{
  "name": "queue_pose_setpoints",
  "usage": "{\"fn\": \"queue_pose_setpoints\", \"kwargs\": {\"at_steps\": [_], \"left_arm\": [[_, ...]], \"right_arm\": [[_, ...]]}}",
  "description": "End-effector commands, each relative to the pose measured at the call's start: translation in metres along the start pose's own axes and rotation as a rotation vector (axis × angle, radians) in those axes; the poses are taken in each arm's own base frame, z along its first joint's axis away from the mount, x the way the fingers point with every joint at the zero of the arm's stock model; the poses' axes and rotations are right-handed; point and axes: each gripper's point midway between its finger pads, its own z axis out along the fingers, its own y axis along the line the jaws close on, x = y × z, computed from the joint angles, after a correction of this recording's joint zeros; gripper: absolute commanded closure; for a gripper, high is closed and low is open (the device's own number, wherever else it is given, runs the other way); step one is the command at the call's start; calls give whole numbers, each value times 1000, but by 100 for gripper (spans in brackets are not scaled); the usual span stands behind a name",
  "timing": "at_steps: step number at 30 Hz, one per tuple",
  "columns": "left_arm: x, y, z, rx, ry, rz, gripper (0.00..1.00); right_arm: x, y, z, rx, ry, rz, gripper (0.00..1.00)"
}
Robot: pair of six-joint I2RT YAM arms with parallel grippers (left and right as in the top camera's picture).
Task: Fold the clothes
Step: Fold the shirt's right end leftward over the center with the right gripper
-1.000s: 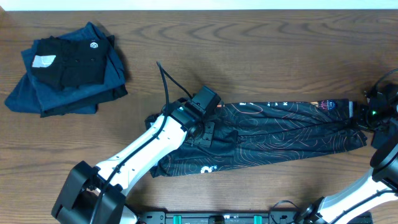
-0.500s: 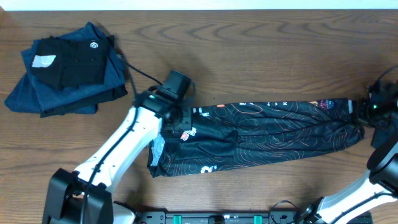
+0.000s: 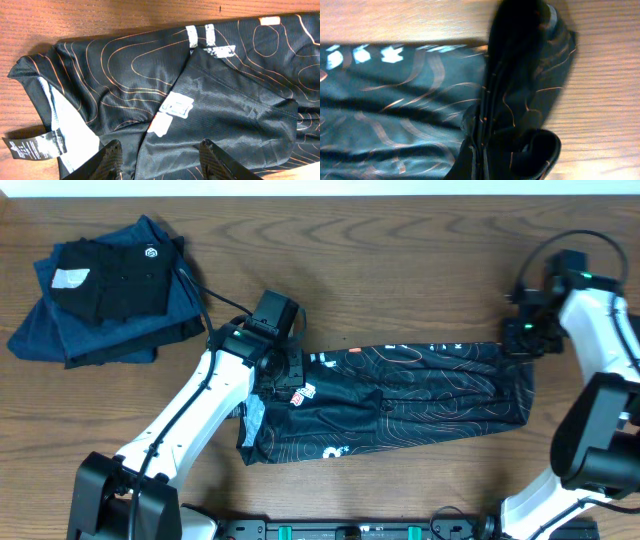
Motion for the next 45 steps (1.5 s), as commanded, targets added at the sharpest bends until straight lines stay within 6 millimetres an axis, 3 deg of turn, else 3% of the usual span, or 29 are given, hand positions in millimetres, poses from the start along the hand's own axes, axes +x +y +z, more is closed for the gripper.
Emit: {"fn": "queue_pose_setpoints", "kwargs": {"at_steps": [1,9,21,35,42,45], "left_arm": [[-7,-4,-9,19,-25,-8,48],[-7,-4,-9,18,-24,-4,48],[-6,-4,-9,18,-23,-5,48],[-4,-3,-8,13,-14,-6,48],[-3,-3,-8,11,-10,-6,48],[-3,-3,-8,11,-10,-6,48]], "right_arm": [[-4,26,-11,7,-16,-7,99],[17,77,-9,2,74,-69,99],[35,124,-8,5,121,-164,99],[44,160,-6,-20,125,-246,97],[55,176,-7,-73,157,-271,71],[60,171,-8,-48,180,-282,82]]}}
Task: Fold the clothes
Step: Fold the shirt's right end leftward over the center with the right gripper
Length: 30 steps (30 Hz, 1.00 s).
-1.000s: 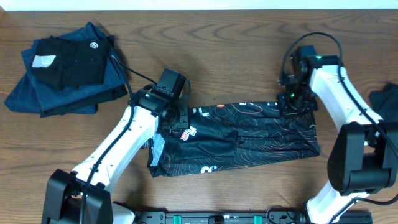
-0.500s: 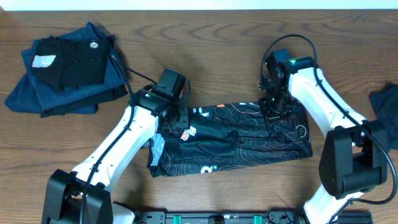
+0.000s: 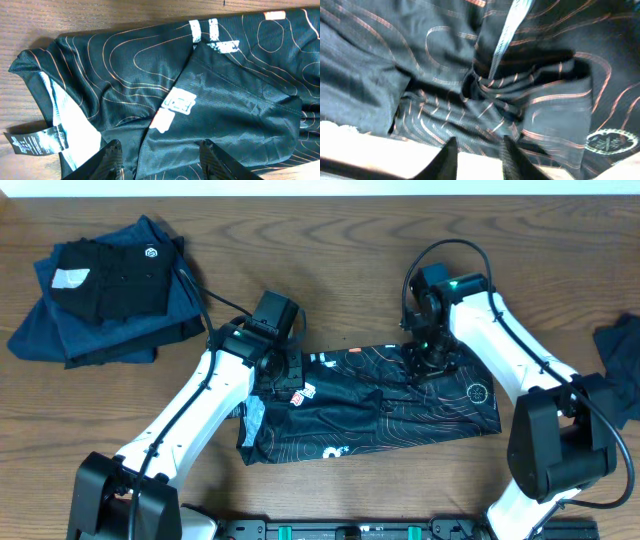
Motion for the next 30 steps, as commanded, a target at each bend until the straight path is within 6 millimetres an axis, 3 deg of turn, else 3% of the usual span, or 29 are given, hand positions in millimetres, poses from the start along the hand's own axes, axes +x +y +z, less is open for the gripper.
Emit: {"fn": "queue_pose_setpoints", "kwargs": {"at_steps": [1,5,7,8,10,19,26,30], "left_arm": [[-7,-4,-9,19,-25,-5,48],[-7,-4,-9,19,-25,-5,48],[-6,-4,-9,18,-24,-5,48],[-6,-4,-9,18,-24,-5,48],[-6,-4,-9,18,-24,-5,48],[-7,-4,-9,19,-25,-5,48],[-7,-4,-9,19,-25,-5,48],[-7,-4,-9,19,-25,-5,48]], "right_arm": [[0,-3,-11,38,-29,2,88],[0,-58,-21,306,-71,256,90],[-2,-66,-22,319,-82,280,81],[-3,-67,-22,312,-84,288,71],[-2,-69,-21,290,-70,260,64],[-1,-66,4,226,-64,220,53],[-5,-67,35,212,-103,202,50],[-1,-65,44,195,-96,196,59]]}}
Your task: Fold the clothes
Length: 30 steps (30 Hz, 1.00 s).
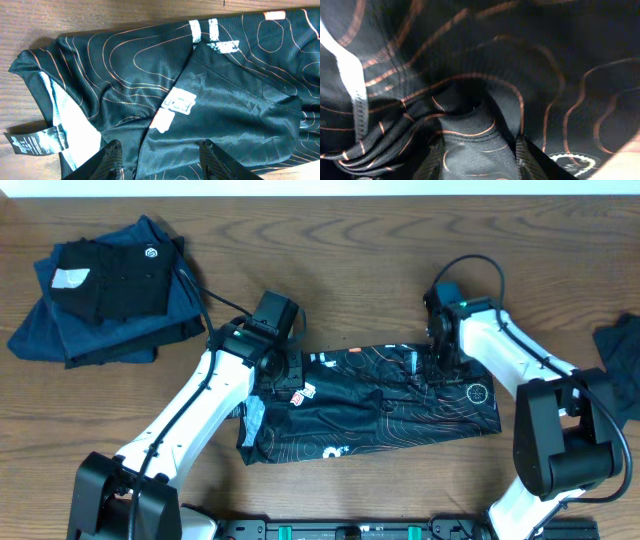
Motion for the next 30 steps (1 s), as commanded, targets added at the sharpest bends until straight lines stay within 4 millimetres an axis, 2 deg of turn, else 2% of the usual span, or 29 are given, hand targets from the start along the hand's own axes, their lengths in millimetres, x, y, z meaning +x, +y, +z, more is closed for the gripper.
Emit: {"fn": "queue_pose_setpoints", "kwargs": {"at_steps": [1,7,9,11,16,19,22,26,30], "left_arm": [[-7,-4,-9,19,-25,-5,48],[-7,-4,-9,19,-26,-5,48],[-7,-4,-9,19,-25,-5,48],[-7,-4,-9,19,-25,-5,48],[-7,-4,-9,19,-25,-5,48],[-7,-4,-9,19,-25,-5,48],[-7,-4,-9,19,-25,-5,48],[-7,-4,-8,19,-25,-5,48],[-6,-4,-8,18,-24,-5,48]], "right_arm": [[3,0,-2,-16,-7,-4,61],[6,-1,-2,-9,4,-5,71],[7,-1,-3,-9,7,-9,83],[7,-1,-3,-9,9,-9,99],[14,1,-7,-24,29,-44,99],[22,22,-13,-147,47,-190,99],[32,35,-21,-215,57,-270,96],[44,48,-32,-282,69,-353,94],[55,58,-38,-344,100,-358,92]]}}
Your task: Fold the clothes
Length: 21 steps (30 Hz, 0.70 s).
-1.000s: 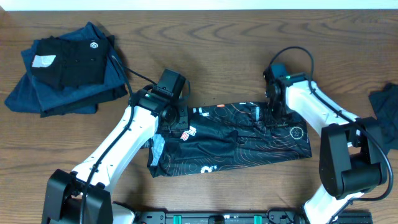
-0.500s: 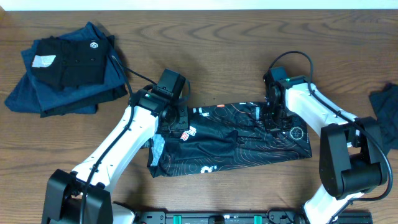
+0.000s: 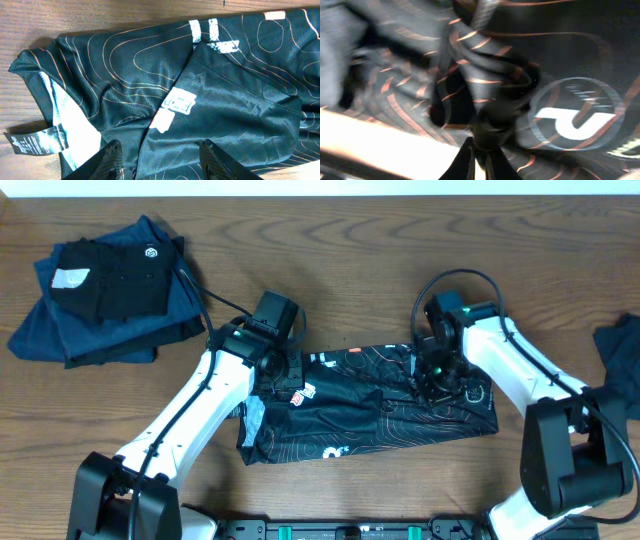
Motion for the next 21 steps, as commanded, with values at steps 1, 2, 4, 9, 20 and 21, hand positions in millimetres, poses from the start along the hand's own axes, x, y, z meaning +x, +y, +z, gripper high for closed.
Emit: {"fn": "queue_pose_setpoints", "kwargs": {"at_steps": [1,2,4,9,20,21], "left_arm": [[-6,-4,-8,18,-24,-5,48],[-6,-4,-8,18,-24,-5,48],[-7,-4,-8,19,-25,-5,48],[-7,-4,-8,18,-24,-5,48],[-6,-4,-8,18,-23,-5,48],[-7,-4,-8,18,-23,-5,48]], "right_arm": [[6,22,-6,-97,2,-64,91],[10,23,-6,-101,20,-60,90],[20,24,-6,-105,58,-53,83],[29,21,-7,-84,98,-26,94],[-42,-5,-19,48,-214,152,92],[-47,-5,-20,46,-232,156,91]]}}
